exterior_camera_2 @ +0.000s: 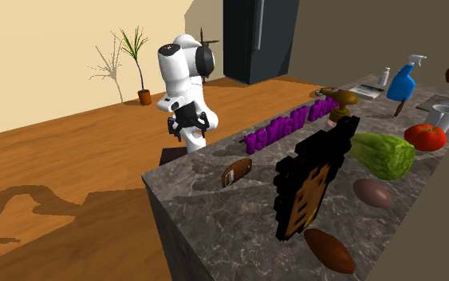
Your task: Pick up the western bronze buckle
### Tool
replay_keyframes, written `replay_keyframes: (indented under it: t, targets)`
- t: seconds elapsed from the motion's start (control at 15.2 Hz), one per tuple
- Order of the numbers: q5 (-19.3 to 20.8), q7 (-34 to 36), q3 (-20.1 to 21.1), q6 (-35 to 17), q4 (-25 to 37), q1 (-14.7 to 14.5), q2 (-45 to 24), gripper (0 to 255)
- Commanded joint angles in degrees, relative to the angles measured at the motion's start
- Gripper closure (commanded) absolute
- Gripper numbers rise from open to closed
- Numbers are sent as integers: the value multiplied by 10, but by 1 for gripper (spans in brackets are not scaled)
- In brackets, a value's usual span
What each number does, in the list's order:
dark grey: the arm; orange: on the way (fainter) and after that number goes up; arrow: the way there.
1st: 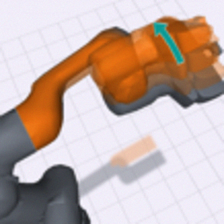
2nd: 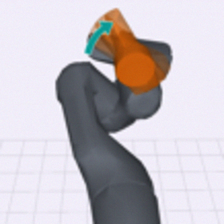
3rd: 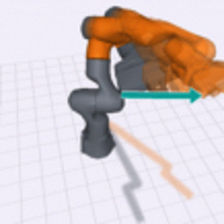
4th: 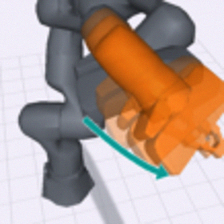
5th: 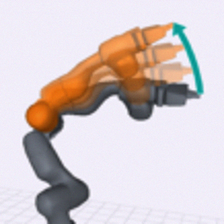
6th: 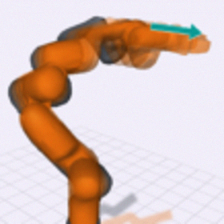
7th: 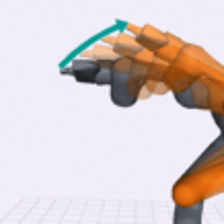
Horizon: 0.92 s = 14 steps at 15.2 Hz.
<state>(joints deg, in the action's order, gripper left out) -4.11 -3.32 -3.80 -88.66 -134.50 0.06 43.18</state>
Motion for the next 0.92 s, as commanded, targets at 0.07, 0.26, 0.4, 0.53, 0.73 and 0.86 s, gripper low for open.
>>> replay_keyframes:
  t: [0.07,0.26,0.4,0.53,0.73,0.86]
  targets:
    - [-2,0,3,-6,18,-4,-22,0]
    - [-5,-2,13,-18,74,-15,-86,0]
    - [-7,-2,20,-23,114,-22,-129,0]
    - [-7,-3,27,-25,157,-28,-171,0]
    - [-6,-3,36,-23,226,-37,-234,0]
    - [-4,-2,43,-19,276,-42,-276,0]
